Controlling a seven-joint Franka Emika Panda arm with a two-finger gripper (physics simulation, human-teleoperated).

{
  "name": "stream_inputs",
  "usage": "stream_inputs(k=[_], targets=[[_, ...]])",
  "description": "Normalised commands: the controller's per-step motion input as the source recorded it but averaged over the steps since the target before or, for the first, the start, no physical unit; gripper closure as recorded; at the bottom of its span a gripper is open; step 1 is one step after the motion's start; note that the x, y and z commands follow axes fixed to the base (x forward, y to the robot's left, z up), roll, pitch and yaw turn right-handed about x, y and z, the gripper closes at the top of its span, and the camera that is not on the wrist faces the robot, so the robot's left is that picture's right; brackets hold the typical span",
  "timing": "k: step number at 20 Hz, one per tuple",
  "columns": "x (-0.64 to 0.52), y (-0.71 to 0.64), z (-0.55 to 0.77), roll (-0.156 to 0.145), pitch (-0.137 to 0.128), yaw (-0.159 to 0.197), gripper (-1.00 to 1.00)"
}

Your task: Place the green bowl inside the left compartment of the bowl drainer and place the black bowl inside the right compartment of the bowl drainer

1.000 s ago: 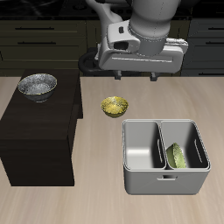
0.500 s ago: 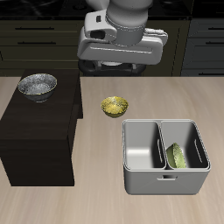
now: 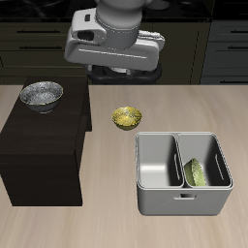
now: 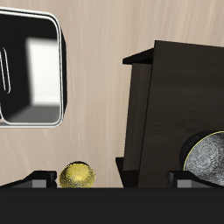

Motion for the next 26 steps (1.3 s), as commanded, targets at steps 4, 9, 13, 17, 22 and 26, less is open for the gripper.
stream_inputs(k=[4, 9, 13, 17, 22, 26], targets=[[-0.22, -0.22, -0.16, 0.013, -0.005, 0.025, -1.00], [-0.22, -0.13, -0.11, 0.022, -0.014, 0.028, -1.00], [-0.17, 0.00, 0.01, 0.016, -0.045, 0.016, -1.00], [-0.38, -0.04, -0.04, 0.032, -0.057, 0.012, -1.00], [-0.46, 0.03, -0.08, 0.030, -0.096, 0.064, -1.00], [-0.18, -0.07, -0.02, 0.001, -0.043, 0.019, -1.00]])
